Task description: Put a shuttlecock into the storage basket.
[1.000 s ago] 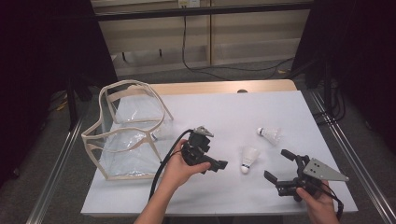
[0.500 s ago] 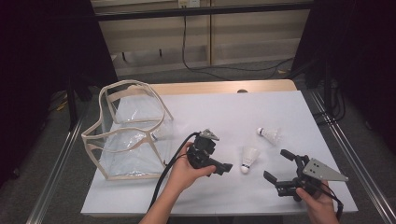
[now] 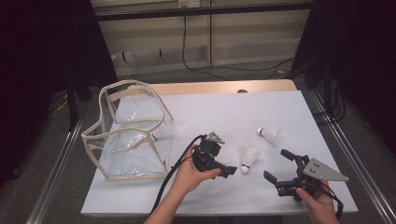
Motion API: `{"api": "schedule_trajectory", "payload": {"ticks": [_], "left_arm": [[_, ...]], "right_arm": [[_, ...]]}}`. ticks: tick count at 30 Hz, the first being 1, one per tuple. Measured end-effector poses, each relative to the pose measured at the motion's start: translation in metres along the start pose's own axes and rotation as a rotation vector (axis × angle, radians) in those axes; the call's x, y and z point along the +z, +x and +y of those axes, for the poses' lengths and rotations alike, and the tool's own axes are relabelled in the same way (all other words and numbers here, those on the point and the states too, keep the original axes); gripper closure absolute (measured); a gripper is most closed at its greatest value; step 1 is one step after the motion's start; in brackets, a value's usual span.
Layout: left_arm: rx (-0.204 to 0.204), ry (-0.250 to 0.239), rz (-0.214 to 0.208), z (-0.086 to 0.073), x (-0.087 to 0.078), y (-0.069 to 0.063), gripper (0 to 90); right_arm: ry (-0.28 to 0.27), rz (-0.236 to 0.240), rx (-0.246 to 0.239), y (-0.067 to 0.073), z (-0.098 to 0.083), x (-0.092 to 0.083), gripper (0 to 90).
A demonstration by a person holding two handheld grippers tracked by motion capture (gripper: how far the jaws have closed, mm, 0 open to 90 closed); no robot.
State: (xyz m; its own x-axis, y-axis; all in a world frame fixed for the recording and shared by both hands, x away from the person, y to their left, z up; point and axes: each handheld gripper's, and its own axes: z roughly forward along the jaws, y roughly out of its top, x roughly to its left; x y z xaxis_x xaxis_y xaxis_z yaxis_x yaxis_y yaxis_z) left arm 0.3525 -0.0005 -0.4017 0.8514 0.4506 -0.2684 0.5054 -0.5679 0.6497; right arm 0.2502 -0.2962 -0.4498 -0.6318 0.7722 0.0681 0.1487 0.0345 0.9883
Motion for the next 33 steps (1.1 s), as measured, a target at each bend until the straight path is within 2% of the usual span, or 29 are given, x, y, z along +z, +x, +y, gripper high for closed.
{"api": "schedule_trajectory", "payload": {"ticks": [25, 28, 33], "left_arm": [[0.022, -0.009, -0.018, -0.002, 0.019, -0.008, 7.6], [0.025, 0.003, -0.010, -0.002, 0.022, -0.009, 7.4], [0.012, -0.005, -0.007, -0.002, 0.025, -0.009, 7.0]], "right_arm": [[-0.001, 0.001, 0.000, 0.000, 0.000, 0.000, 0.6], [0.000, 0.000, -0.001, 0.000, 0.000, 0.000, 0.6], [0.000, -0.001, -0.002, 0.000, 0.000, -0.001, 0.6]]}}
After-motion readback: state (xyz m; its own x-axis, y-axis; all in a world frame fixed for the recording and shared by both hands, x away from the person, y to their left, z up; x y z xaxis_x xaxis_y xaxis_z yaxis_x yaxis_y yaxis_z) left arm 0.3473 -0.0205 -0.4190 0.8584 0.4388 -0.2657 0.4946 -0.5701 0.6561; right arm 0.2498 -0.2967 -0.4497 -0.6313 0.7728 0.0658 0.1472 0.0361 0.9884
